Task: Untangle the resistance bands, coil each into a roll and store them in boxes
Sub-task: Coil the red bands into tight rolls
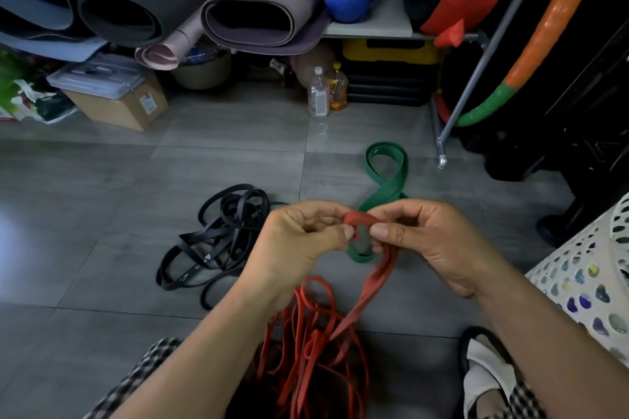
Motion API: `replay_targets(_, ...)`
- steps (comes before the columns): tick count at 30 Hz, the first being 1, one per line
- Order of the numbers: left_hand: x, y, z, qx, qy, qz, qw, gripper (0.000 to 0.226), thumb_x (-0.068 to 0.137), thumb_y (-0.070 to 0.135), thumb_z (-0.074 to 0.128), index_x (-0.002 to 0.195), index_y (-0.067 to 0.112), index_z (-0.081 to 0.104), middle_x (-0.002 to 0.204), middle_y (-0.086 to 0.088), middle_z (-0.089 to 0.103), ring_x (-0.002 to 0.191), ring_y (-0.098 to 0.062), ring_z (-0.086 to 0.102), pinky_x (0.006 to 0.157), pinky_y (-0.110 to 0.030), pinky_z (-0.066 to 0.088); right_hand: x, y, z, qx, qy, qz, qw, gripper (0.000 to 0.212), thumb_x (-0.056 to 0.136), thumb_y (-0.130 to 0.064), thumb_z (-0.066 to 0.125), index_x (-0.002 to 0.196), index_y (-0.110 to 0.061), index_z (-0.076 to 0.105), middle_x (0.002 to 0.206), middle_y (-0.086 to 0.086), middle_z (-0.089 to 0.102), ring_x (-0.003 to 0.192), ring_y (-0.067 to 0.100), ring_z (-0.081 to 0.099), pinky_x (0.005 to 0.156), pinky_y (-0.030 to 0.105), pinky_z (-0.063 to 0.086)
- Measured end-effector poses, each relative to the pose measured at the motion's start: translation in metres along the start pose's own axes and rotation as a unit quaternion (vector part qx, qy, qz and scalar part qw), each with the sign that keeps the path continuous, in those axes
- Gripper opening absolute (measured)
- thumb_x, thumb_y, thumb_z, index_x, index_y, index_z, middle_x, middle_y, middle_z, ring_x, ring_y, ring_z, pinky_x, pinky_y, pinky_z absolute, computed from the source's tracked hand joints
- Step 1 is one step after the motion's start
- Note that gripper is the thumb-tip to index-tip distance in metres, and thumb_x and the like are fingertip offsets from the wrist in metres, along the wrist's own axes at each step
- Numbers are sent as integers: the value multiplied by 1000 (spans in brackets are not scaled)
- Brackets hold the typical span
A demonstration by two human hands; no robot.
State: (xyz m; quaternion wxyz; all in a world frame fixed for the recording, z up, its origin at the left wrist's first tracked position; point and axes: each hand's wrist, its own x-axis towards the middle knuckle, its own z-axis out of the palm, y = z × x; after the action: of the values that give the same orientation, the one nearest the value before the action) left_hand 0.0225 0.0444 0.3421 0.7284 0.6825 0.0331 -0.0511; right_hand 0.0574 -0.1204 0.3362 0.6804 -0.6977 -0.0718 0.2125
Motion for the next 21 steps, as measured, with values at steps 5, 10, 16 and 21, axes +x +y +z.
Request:
replay_targets(5, 2, -3, -3, -85, 7, -22, 996, 15, 73, -3, 63, 84, 6, 64, 70, -4, 69, 64, -11, 64, 67, -16, 54, -3, 4, 13, 4, 40, -42, 998, 26, 59, -18, 68, 83, -9, 68, 63, 1, 70, 61, 10, 66, 59, 17, 53)
replay_targets(10, 2, -9, -2, -236, -33, -51, 970, 24, 66, 4, 61, 90, 0, 61, 80, -7, 71, 75, -14, 69, 71, -19, 56, -6, 10, 24, -27, 89, -103, 990, 23, 63, -27, 67, 85, -20, 69, 77, -3, 73, 70, 11, 69, 65, 20, 54)
replay_targets(16, 3, -6, -4, 105, -22, 3, 994, 33, 79, -6, 62, 89, 25, 65, 71, 6, 67, 70, -12, 68, 70, -19, 55, -2, 12, 10, -241, 54, -116, 962, 14, 73, -18, 73, 86, -14, 70, 79, 4, 67, 72, 14, 63, 66, 29, 52)
replay_targets(21, 4, -7, 1, -8, -8, -23, 1000, 22, 74, -9, 63, 90, 7, 67, 73, -3, 71, 64, -13, 68, 63, -18, 55, -3, 7, 11, -203, 71, -122, 969, 15, 71, -19, 73, 86, -17, 69, 81, 0, 68, 73, 10, 63, 68, 21, 52)
